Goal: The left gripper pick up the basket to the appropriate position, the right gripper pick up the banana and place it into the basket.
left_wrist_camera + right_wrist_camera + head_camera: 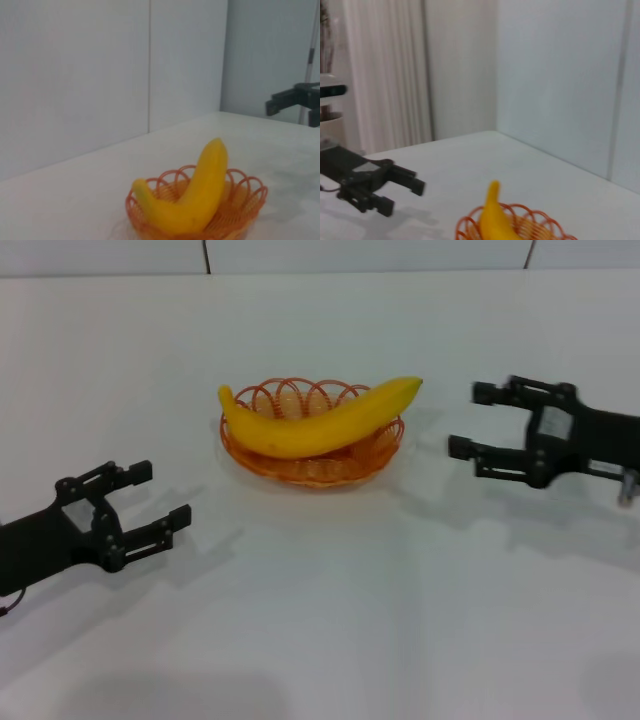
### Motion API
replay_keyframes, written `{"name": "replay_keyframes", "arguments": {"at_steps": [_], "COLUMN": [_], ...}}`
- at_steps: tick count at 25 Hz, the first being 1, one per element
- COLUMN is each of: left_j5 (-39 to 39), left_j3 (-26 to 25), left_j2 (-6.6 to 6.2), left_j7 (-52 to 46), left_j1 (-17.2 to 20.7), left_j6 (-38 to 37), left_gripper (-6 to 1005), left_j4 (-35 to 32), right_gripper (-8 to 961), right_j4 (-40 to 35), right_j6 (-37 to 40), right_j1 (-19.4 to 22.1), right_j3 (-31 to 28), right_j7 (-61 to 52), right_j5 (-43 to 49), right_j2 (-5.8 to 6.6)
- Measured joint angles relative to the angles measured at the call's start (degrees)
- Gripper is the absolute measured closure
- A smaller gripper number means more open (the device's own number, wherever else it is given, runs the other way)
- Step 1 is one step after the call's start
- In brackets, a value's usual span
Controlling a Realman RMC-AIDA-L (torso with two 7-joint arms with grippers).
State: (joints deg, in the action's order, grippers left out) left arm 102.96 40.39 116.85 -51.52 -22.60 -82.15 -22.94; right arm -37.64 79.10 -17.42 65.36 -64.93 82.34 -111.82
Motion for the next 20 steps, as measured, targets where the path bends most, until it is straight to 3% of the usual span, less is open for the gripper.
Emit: {"name": "replay_keyframes", "arguments": {"at_steps": [6, 11, 20], "left_j5": [-0.2, -0.2, -0.9], "left_j3": [-0.1, -0.1, 0.0], "left_j2": [-0.06, -0.01, 0.16], "left_j7": [0.5, 0.5, 0.7], "left_j1": [0.7, 0.7, 0.2], "left_j6": [0.1, 0.2, 0.2], "left_gripper": [197, 197, 197], "left_j4": [0.0, 0.0, 0.0], "right_gripper": [162, 162, 164], "right_j4": [6.9, 8.4, 9.0], "right_j6": [0.4, 0.4, 0.4], "right_j1": [0.6, 0.6, -0.7], "right_j3": [-3.9, -3.9, -4.0], "right_j7": [7.4, 15.6, 15.8], "right_j5": [0.0, 0.0, 0.0], "right_j2": [0.39, -0.62, -1.11]}}
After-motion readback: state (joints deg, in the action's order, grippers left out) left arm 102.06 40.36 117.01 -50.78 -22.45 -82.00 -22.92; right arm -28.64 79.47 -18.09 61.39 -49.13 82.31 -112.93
